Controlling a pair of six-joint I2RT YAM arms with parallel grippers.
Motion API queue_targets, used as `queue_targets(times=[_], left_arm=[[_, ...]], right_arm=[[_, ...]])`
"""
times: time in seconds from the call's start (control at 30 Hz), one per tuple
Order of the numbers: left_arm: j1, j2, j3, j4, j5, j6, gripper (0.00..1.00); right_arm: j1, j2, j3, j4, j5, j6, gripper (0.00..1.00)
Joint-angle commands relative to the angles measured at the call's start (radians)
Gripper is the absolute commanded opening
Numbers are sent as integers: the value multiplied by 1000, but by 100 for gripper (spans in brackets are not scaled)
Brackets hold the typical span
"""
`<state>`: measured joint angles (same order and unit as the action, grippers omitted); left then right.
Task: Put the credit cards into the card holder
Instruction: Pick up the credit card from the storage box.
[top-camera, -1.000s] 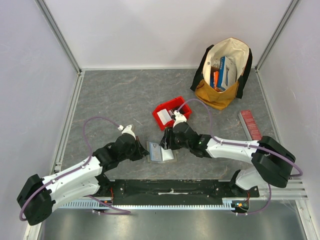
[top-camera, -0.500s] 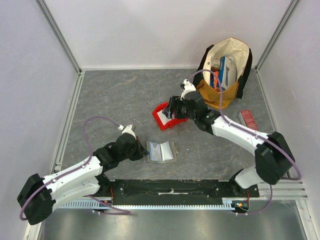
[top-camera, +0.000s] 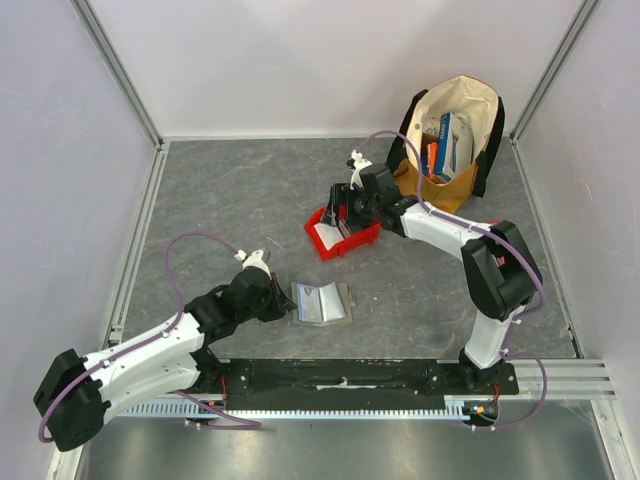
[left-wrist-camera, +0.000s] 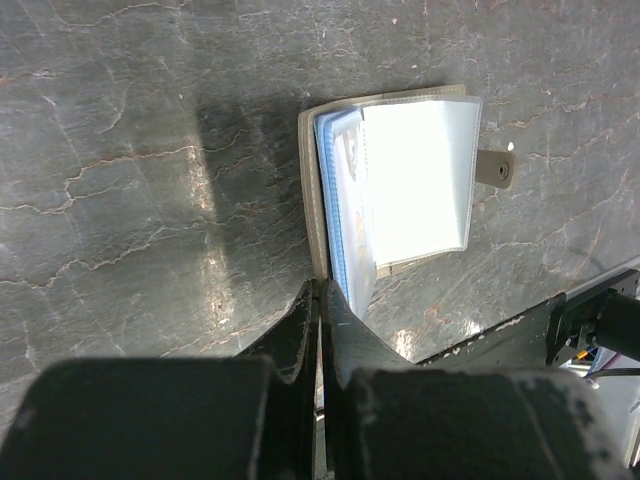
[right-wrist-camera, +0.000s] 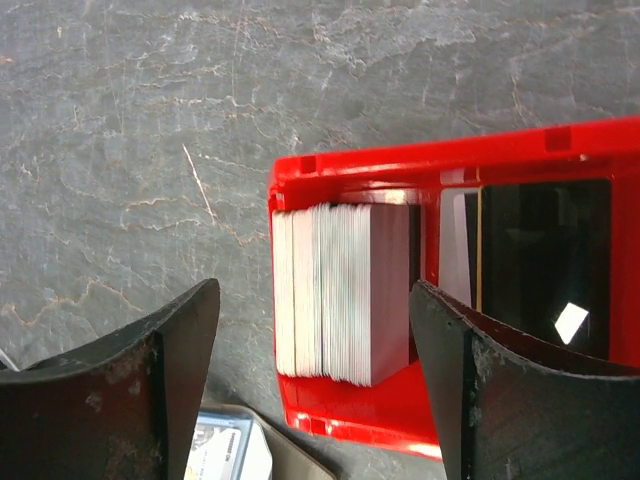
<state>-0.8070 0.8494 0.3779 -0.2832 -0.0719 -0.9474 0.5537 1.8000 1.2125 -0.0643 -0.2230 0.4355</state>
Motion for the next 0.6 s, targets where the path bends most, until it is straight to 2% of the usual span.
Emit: queue_targets(times=[0.0,0.4,0.57], left_arm=[[2,-16,30,3,-28,39,2],[2,-7,33,3,-29,42,2],[2,3,38,4,-29,44,2]], right_arm=[[-5,59,94,-8,-64,-37,84],[-6,148,143,-61,-52,-70,84],[-8,179,163,-71,-101,-73,84]])
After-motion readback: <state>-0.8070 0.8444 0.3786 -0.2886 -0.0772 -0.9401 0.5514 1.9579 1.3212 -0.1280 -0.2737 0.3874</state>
